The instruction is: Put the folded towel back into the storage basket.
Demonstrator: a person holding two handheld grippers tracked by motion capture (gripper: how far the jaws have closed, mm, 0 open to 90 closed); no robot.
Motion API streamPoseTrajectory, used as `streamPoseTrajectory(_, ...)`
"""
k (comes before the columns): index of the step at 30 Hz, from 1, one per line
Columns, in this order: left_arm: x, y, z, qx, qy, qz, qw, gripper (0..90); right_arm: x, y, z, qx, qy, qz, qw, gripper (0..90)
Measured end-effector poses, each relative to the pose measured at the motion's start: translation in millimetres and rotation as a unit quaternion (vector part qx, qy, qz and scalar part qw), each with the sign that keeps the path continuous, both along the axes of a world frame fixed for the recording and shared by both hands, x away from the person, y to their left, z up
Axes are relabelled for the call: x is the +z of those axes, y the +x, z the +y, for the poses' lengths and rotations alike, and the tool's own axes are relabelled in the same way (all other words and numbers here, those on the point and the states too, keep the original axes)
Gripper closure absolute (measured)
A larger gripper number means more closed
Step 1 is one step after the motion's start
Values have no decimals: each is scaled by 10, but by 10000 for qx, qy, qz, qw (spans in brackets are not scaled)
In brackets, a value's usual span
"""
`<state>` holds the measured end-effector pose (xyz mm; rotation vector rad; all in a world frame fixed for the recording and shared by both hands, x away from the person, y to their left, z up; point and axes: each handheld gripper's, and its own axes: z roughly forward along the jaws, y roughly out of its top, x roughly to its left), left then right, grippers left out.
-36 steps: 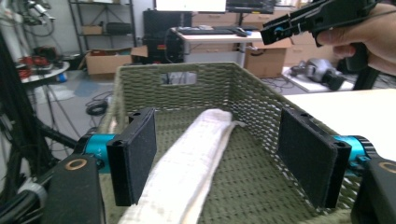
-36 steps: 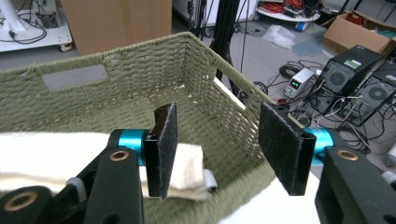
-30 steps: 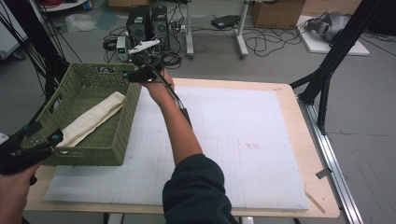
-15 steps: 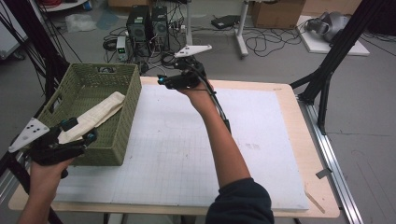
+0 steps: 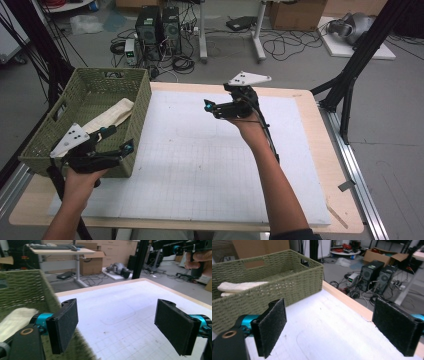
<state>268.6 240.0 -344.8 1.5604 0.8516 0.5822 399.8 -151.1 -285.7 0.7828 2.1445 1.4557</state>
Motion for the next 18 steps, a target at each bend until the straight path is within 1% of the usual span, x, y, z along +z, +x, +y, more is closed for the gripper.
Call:
streamPoseTrajectory(4,-38,38,-150,-289,99,-45,9995,215,-73,-164,-193,-139,-28,-50,9999,114)
streamPoseTrajectory(6,-56,56,-225,-408,139,-89,9990,215,-119,-242,-299,-204,32,-25,9998,114)
streamPoseTrajectory(8,-80,81,-304,-510,144,-99,9985,217,-165,-323,-402,-271,10,6,9996,114)
streamPoseTrajectory(11,-132,113,-423,-667,136,-118,9976,220,-230,-446,-570,-373,-41,-18,9993,114)
streamPoseTrajectory(12,-153,122,-461,-726,146,-116,9972,220,-260,-486,-639,-419,-4,-34,9991,114)
streamPoseTrajectory(14,-194,142,-531,-796,179,-88,9966,220,-347,-566,-790,-518,118,-14,9986,114)
streamPoseTrajectory(18,-267,173,-645,-866,172,-13,9961,220,-565,-729,-1071,-808,74,64,9967,114)
